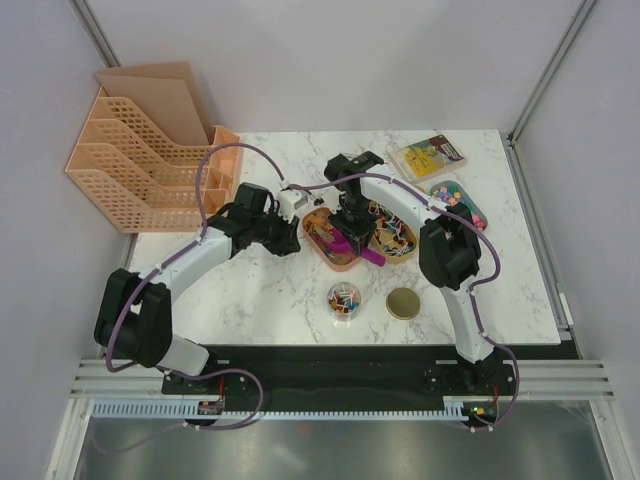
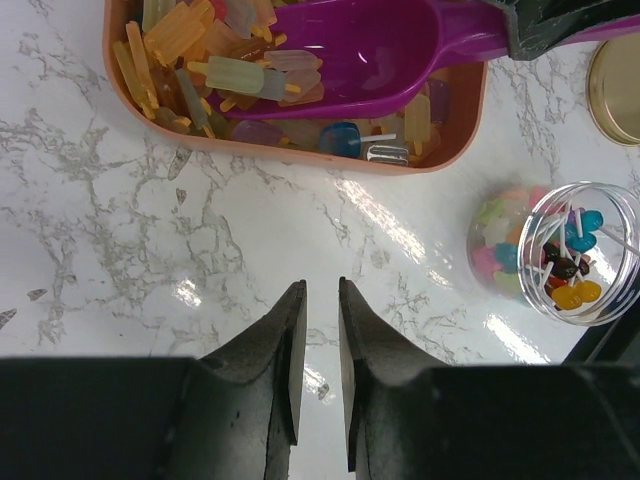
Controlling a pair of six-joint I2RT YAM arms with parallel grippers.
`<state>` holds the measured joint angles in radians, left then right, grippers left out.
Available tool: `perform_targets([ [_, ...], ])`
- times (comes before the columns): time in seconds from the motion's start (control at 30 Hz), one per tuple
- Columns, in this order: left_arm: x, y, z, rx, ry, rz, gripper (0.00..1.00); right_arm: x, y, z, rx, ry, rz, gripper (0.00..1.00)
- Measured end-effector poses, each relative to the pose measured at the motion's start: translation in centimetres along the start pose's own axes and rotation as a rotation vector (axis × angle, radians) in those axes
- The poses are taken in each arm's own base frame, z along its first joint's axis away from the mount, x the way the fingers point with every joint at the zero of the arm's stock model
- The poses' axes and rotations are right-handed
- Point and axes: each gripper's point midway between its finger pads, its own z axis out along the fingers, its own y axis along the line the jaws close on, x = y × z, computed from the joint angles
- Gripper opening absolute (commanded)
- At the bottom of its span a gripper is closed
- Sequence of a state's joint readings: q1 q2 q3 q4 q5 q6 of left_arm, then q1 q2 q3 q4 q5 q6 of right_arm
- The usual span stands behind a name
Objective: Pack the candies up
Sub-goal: Scoop the fake candies from the storage box.
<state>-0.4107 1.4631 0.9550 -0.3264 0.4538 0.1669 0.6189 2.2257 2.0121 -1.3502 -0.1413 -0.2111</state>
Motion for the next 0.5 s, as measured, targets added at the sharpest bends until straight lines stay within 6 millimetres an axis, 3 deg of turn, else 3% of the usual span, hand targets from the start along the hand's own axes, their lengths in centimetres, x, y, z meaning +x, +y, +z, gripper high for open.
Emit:
perform_targets([
  [0.23,0.1,0.4,-0.5,-0.015,0.002,0.011,0.26,0.0,0.0,0.0,0.0,0.0,-0.002,0.0],
  [0.5,0.0,2.2,-1.4,-0.053,-0.002,-0.018,0.26,-0.2,-0.1,0.1,0.009,-0.008,0.034,0.0],
])
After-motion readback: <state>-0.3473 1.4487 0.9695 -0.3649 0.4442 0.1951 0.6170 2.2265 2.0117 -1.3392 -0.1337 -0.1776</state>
